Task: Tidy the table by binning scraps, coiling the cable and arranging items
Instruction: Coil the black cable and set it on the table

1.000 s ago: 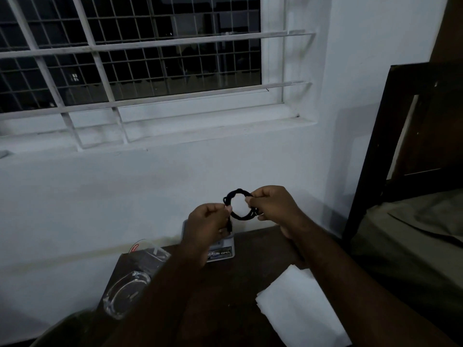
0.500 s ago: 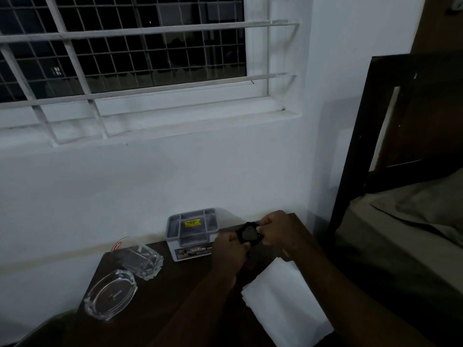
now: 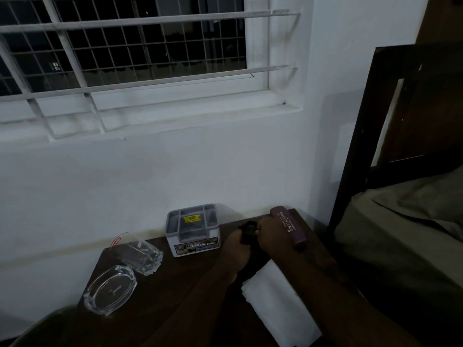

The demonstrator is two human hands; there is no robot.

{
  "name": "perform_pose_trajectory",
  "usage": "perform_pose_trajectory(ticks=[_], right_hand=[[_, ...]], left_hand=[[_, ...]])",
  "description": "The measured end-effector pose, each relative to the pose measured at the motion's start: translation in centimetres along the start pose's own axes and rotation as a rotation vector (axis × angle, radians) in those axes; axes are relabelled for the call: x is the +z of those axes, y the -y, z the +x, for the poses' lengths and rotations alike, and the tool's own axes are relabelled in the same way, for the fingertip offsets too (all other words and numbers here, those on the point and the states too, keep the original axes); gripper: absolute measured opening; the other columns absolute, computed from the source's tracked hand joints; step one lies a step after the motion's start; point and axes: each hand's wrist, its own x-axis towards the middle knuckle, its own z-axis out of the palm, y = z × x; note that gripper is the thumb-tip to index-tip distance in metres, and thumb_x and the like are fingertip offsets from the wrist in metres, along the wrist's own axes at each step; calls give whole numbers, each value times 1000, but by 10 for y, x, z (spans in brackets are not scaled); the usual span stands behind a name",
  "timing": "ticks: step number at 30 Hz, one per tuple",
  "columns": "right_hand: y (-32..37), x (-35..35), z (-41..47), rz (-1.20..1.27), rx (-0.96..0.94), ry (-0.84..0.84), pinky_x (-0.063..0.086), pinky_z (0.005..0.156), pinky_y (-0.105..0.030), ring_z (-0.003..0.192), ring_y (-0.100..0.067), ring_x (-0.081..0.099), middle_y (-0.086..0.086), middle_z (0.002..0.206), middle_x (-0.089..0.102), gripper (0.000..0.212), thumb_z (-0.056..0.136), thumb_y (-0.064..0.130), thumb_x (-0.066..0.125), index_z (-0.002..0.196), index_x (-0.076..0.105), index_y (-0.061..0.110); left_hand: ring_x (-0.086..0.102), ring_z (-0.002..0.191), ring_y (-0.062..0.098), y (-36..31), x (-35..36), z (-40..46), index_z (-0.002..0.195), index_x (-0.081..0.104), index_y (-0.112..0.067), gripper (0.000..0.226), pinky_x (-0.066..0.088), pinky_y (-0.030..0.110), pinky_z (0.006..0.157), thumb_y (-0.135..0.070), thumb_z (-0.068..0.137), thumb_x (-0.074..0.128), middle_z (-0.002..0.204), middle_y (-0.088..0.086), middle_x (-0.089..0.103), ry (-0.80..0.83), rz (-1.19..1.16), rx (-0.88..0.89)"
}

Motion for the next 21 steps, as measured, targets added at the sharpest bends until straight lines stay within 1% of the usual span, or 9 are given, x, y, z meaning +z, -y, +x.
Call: perform_pose_trajectory(ticks=[2,4,8,12,15,17,18,19,21], right_hand=[[0,3,0,-26,6,-11,48,93,-33,109,-26,64,-13,119,67,27,99,16,45,116,62,3],[0,4,0,-41,11,-25,49,93,-33,109,-25,65,-13,119,68,27,99,14,44,117,61,3],[2,4,-1,-58,1,-17,50,93,-34,109,-26,65,-13,119,68,26,99,14,44,115,62,4],[1,4,-2,-47,-10,-27,49,93,-33,110,-26,64,-13,119,67,27,100,18,44,114,62,5],[5,2,-8,-59,-52,-91,48,91,-34,106,-24,64,-11,115,68,32,102,24,39,110,64,6],[13,-3,-10,-22,-106,-229,47,80,-33,96,-24,66,-8,103,70,32,101,27,39,99,65,10],[21,-5,-13,65,-156,-315,46,75,-32,92,-24,66,-7,97,70,30,100,28,42,92,65,12],[30,-8,-15,180,-235,-388,47,74,-33,90,-24,66,-6,93,71,27,98,28,46,89,66,13],[51,-9,-18,346,-444,-424,51,84,-37,96,-26,66,-10,99,72,18,94,22,57,97,70,10]], left_hand=[[57,104,20,2,-2,-1,124,59,0,33,40,2,67,7,94,49,123,18,63,19,-46,25],[54,104,15,5,-4,-1,126,57,0,38,38,-4,64,12,91,49,125,18,63,13,-74,46],[54,102,13,8,-6,-1,127,58,0,43,39,-4,66,16,88,48,124,15,63,9,-112,77],[57,106,12,7,-9,-7,130,57,-8,45,43,3,69,13,91,48,127,10,63,46,-171,44],[62,89,-2,6,-20,-21,117,64,-24,33,43,4,59,-4,91,58,111,-9,70,55,-259,18],[62,82,-14,4,-34,-35,102,65,-40,26,42,0,59,-18,88,65,92,-31,69,-36,-245,129],[61,84,-17,4,-44,-42,102,66,-41,22,42,-1,64,-24,88,65,88,-36,66,-122,-194,220],[62,86,-15,2,-56,-47,103,68,-36,17,42,-1,68,-28,89,63,86,-36,65,-222,-123,306],[65,87,-3,4,-86,-52,102,70,-25,15,47,6,73,-28,90,61,89,-28,65,-451,31,416]])
